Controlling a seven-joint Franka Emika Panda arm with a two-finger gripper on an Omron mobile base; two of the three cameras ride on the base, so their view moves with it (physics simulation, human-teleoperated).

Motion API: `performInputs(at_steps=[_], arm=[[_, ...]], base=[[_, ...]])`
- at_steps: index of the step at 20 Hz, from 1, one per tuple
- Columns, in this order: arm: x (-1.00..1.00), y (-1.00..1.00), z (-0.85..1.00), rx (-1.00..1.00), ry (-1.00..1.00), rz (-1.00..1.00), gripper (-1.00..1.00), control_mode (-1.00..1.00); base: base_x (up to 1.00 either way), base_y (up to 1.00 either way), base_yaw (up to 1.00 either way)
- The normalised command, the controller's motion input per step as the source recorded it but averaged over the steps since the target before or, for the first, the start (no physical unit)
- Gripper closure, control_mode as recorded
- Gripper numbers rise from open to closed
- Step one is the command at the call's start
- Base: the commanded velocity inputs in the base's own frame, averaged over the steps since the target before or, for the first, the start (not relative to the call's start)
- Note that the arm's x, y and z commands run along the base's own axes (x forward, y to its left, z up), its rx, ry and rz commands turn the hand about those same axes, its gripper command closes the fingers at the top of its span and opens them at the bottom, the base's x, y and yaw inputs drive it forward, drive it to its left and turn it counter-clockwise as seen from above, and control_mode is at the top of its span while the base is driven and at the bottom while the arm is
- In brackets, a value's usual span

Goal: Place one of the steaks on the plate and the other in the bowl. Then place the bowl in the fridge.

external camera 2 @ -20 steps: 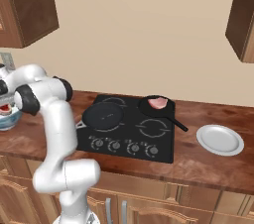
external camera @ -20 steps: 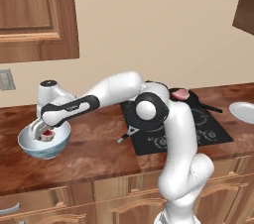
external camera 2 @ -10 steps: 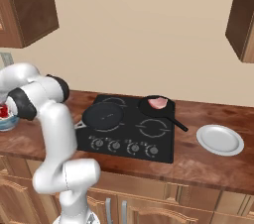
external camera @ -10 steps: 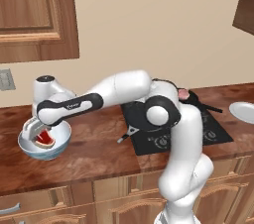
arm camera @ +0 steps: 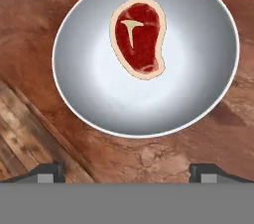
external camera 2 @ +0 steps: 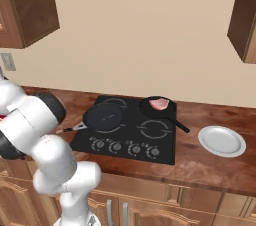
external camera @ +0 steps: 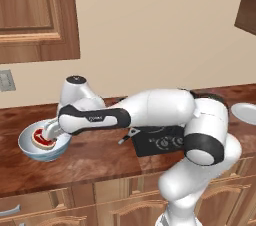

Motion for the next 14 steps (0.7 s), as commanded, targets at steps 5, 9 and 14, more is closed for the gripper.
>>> performInputs(at_steps=[5, 9, 14], arm=[[-0.07, -1.0, 0.29, 0.01, 0.04, -0.53, -1.0, -1.0], [-0.05, -1.0, 0.58, 0.0, 0.15, -0.54, -1.0, -1.0], [-0.03, -1.0, 0.71, 0.01, 0.28, -0.53, -1.0, -1.0]], base=[[0.0, 0.0, 0.0], [0.0, 0.0, 0.0], [0.0, 0.0, 0.0]])
